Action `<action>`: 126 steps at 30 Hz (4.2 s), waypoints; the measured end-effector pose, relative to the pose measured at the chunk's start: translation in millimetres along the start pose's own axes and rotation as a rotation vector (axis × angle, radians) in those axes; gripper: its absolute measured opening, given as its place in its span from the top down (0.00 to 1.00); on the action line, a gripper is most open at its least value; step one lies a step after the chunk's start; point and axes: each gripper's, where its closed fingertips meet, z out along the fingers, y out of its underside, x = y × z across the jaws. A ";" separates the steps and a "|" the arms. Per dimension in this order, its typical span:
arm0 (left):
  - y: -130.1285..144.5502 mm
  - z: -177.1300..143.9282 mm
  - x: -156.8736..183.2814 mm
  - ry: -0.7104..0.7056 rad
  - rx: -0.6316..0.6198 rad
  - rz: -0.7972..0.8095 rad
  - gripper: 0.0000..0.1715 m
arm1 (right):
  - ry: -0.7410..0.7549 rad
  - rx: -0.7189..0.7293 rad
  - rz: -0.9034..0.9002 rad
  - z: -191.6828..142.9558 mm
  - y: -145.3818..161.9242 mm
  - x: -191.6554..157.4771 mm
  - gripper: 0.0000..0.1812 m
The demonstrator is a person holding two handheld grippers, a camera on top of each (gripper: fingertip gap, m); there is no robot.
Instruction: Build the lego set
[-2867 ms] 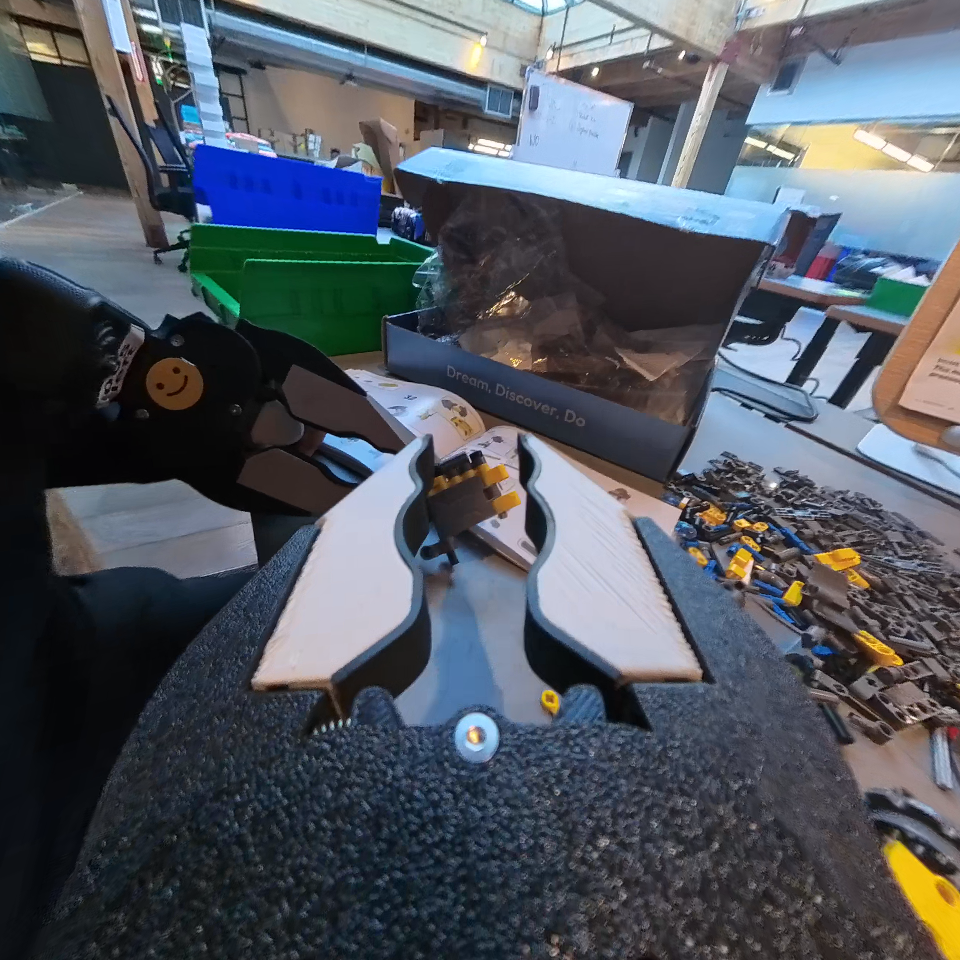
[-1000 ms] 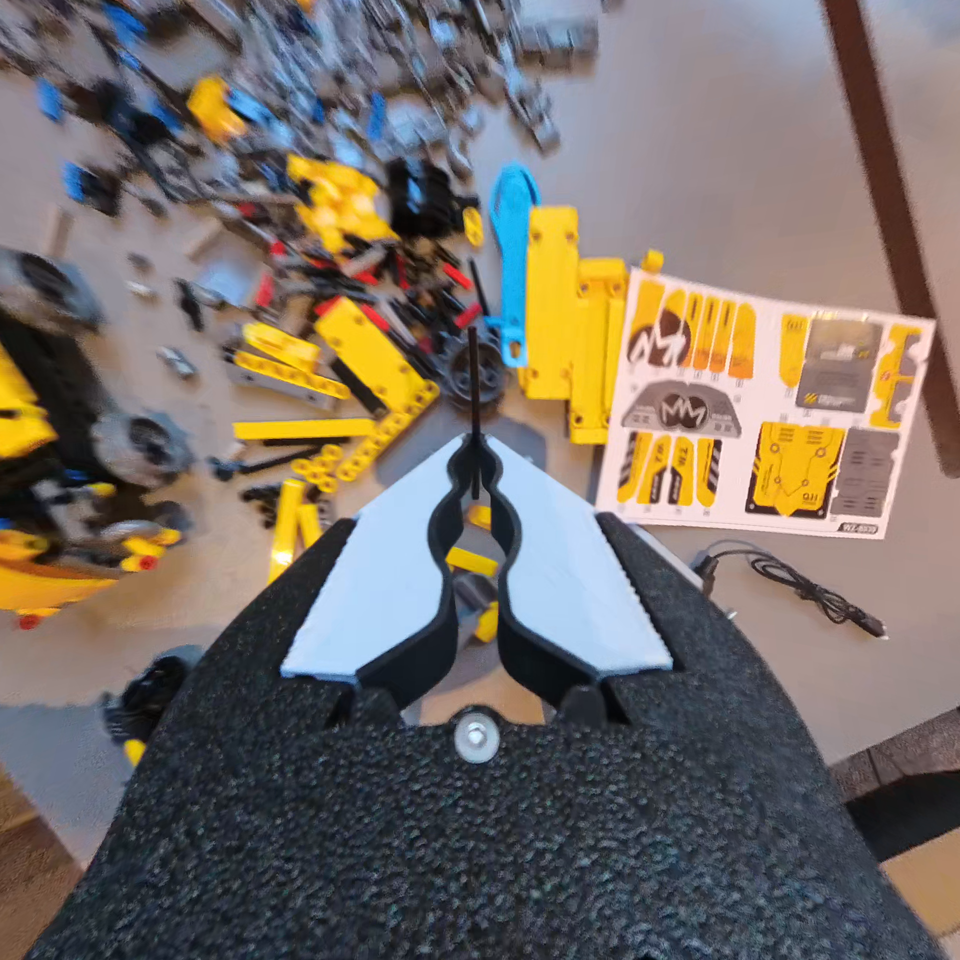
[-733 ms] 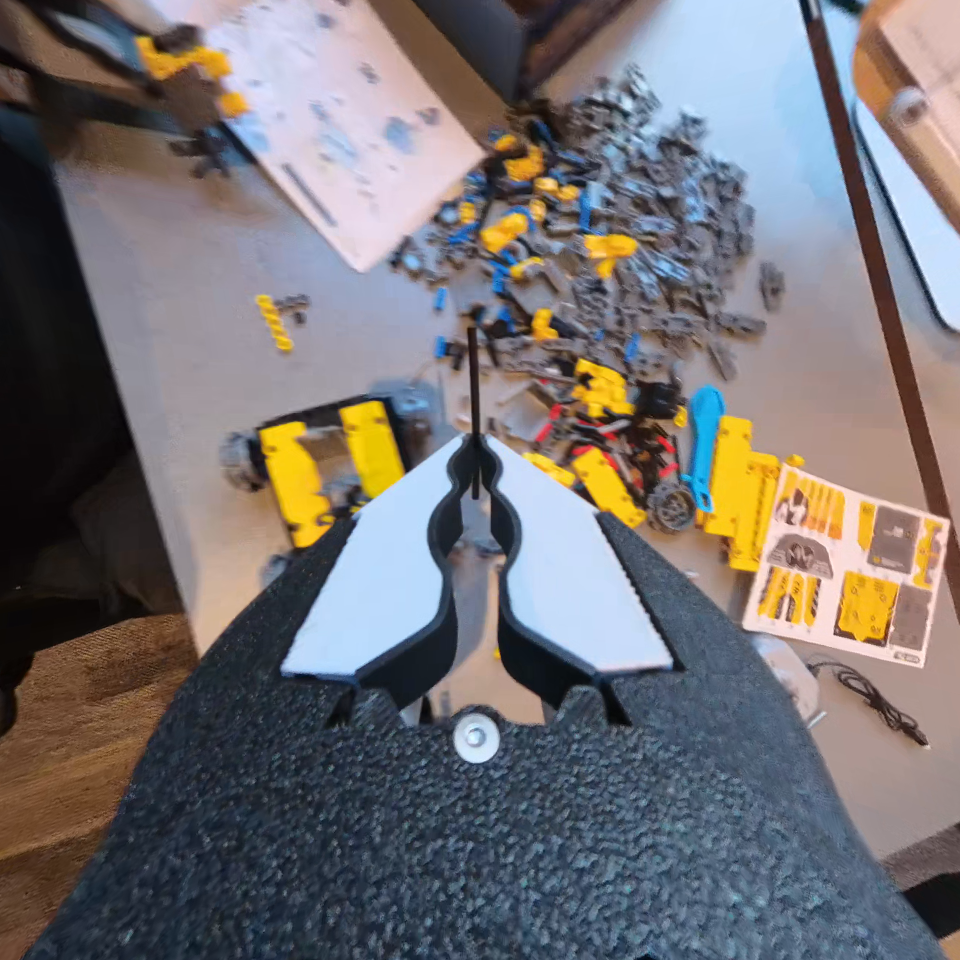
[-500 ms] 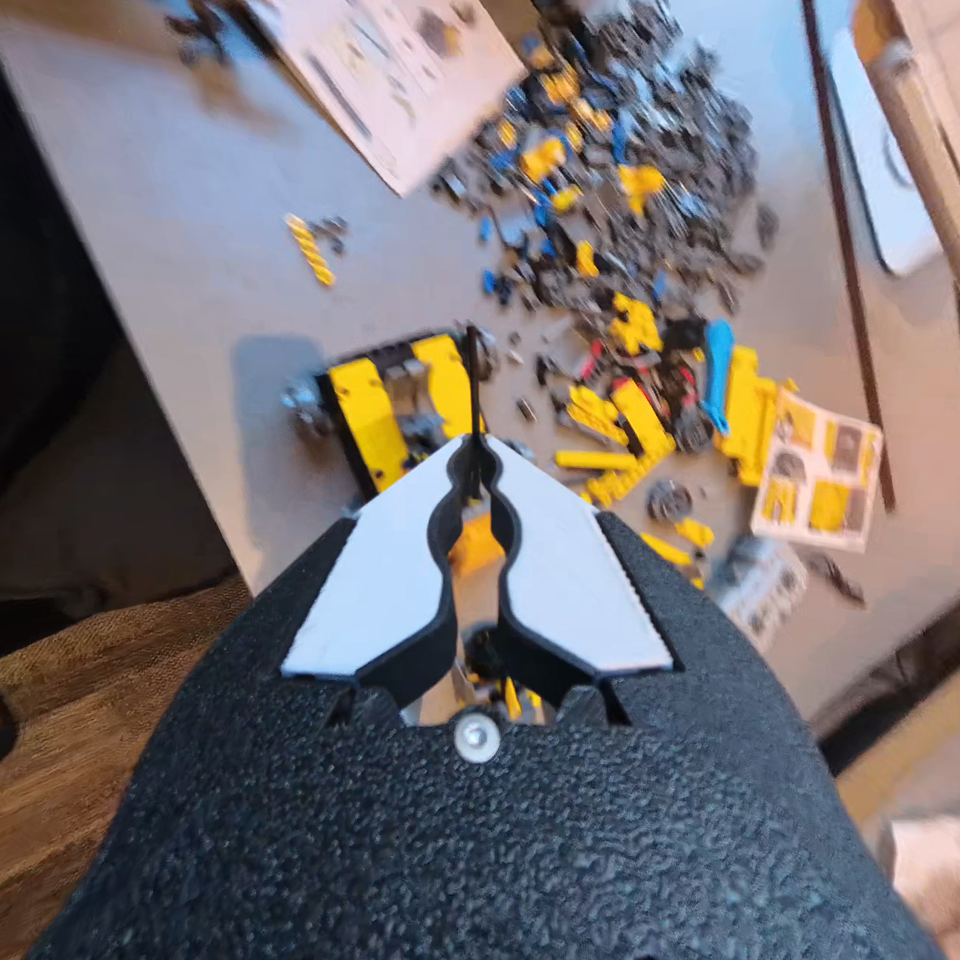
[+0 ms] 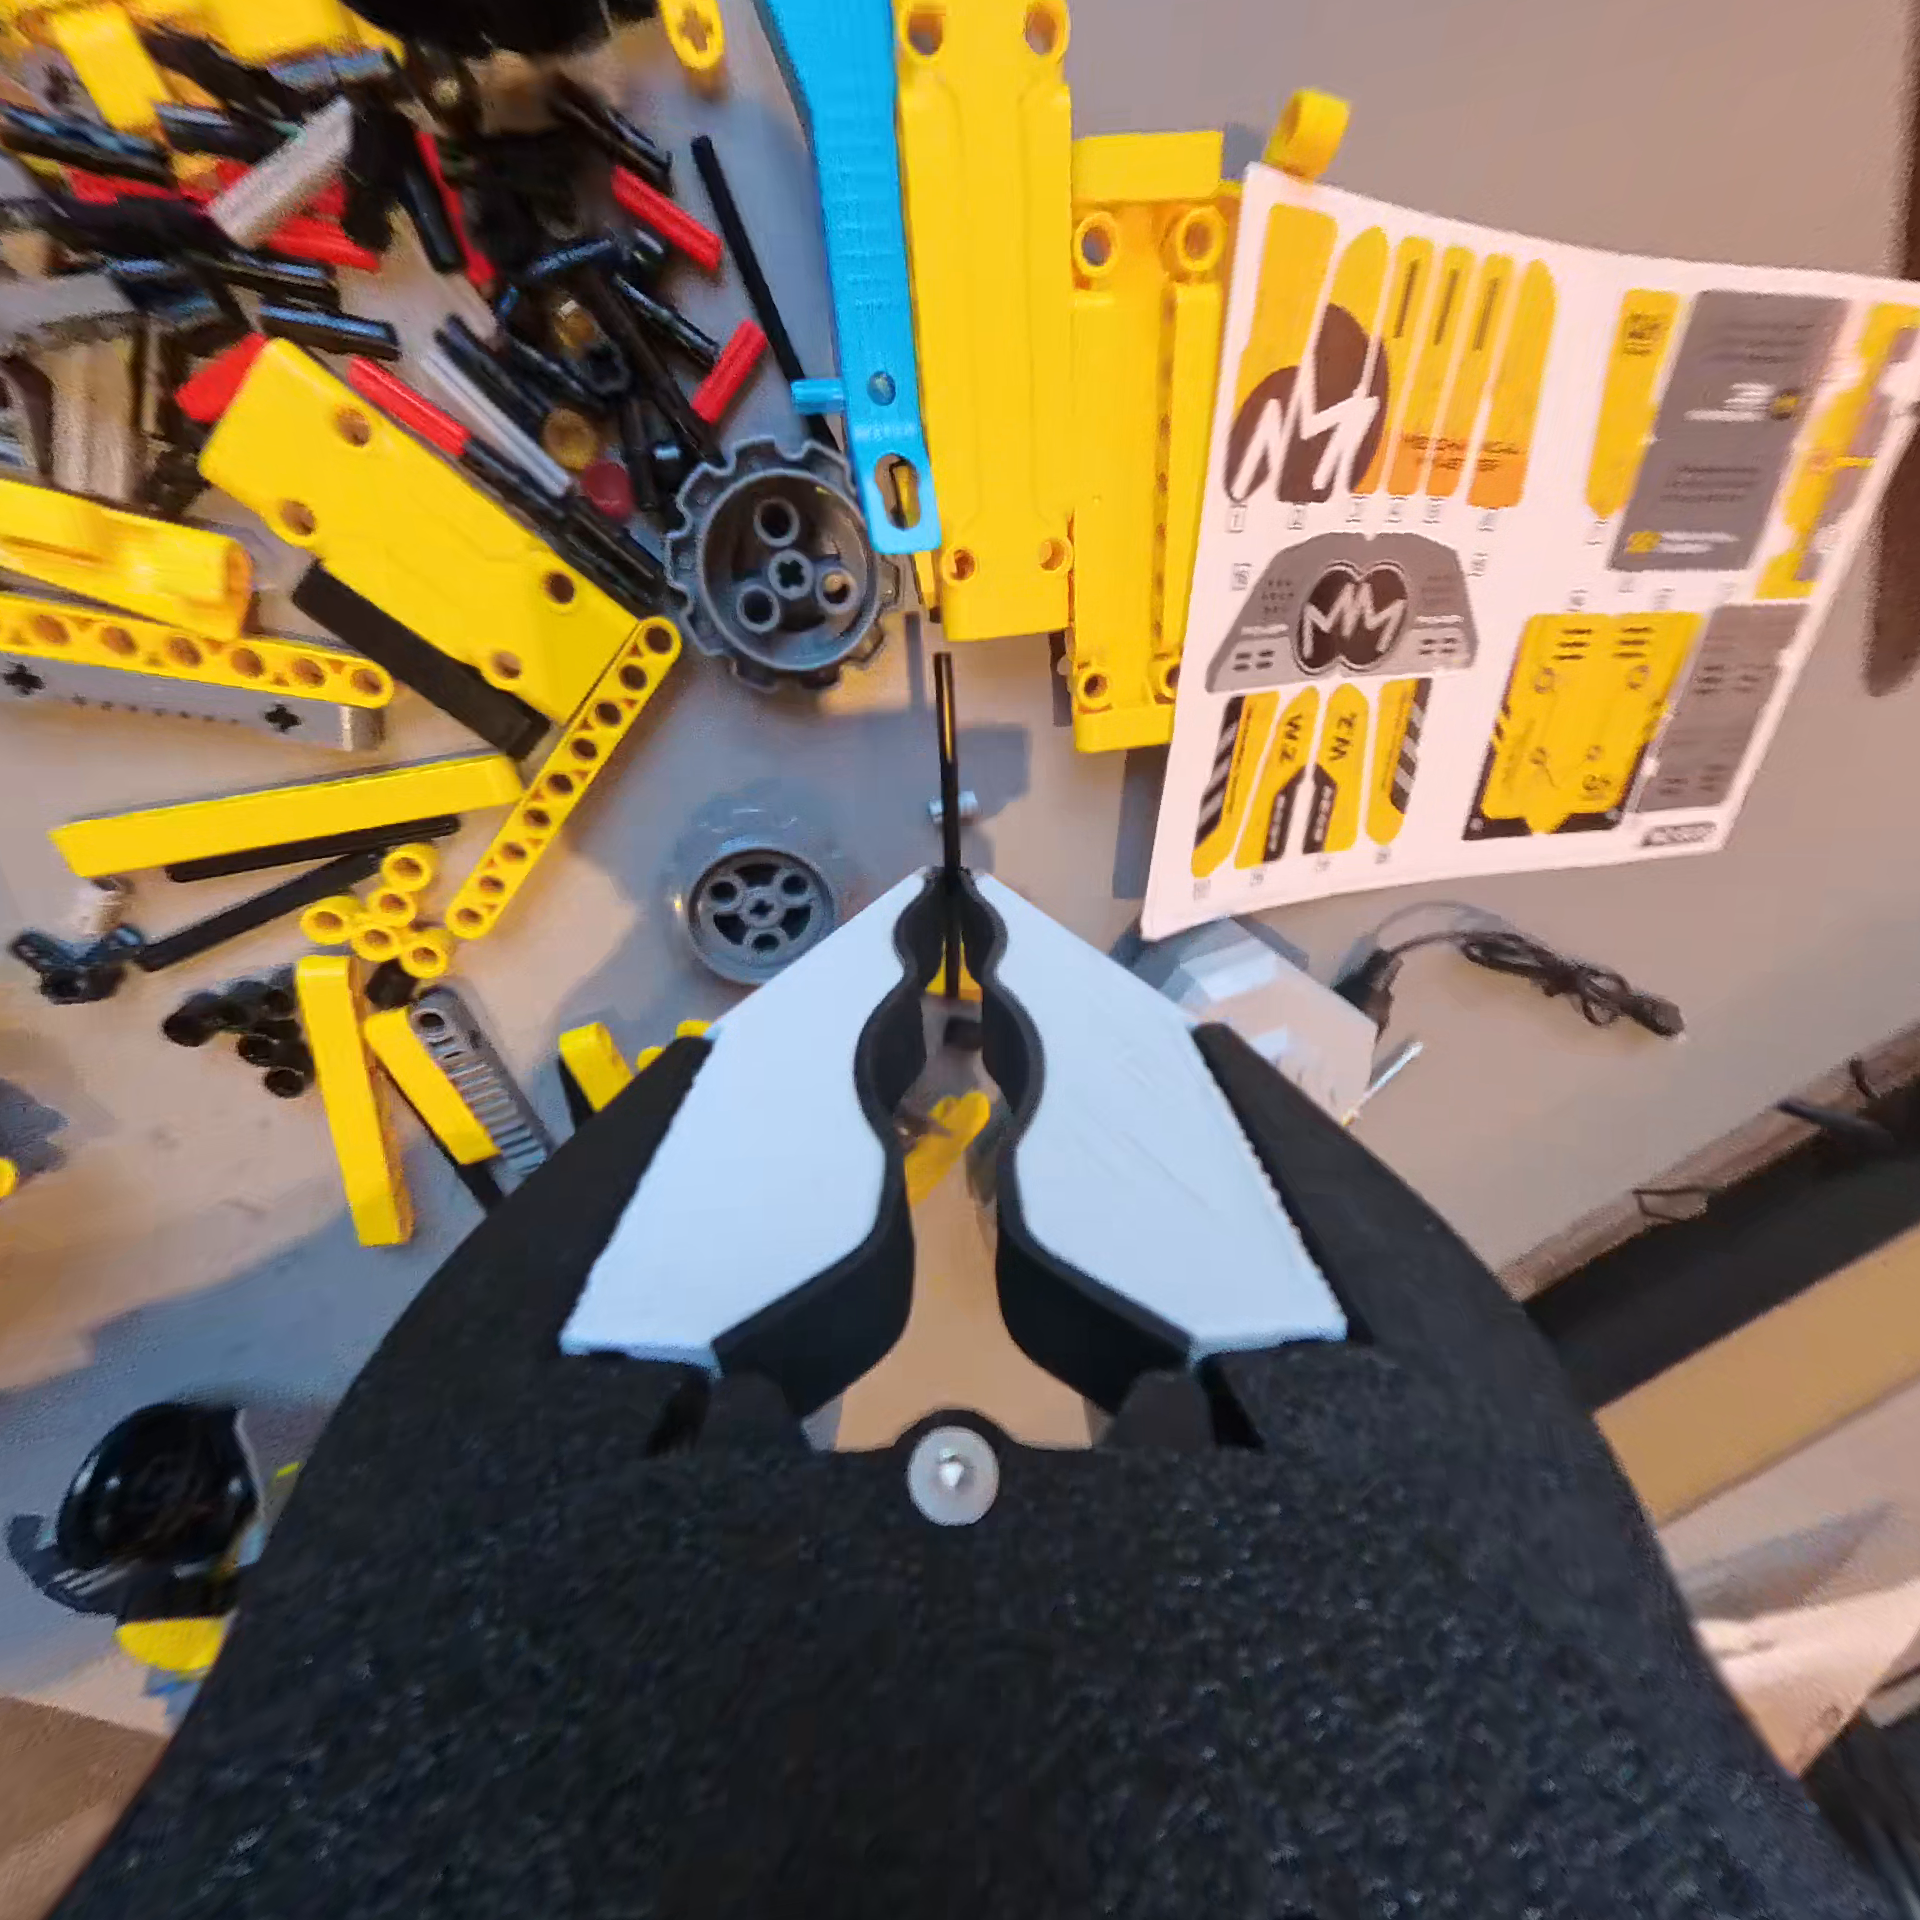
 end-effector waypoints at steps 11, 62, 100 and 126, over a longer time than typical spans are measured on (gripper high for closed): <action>-0.6 -0.6 -2.3 0.014 0.008 -0.037 0.87 | -0.065 0.117 0.067 -22.0 31.4 -27.8 0.91; -64.0 -35.4 22.9 0.344 0.258 -0.206 0.87 | -0.403 0.943 -0.101 -142.6 -106.4 -366.5 0.98; -70.9 -13.8 37.0 0.103 -0.002 0.349 0.86 | -0.078 1.079 -0.097 -116.8 -124.2 -367.0 0.98; -56.9 -57.1 19.2 0.729 0.363 -0.687 0.87 | -0.194 0.673 -0.150 -65.9 -117.1 -384.4 0.85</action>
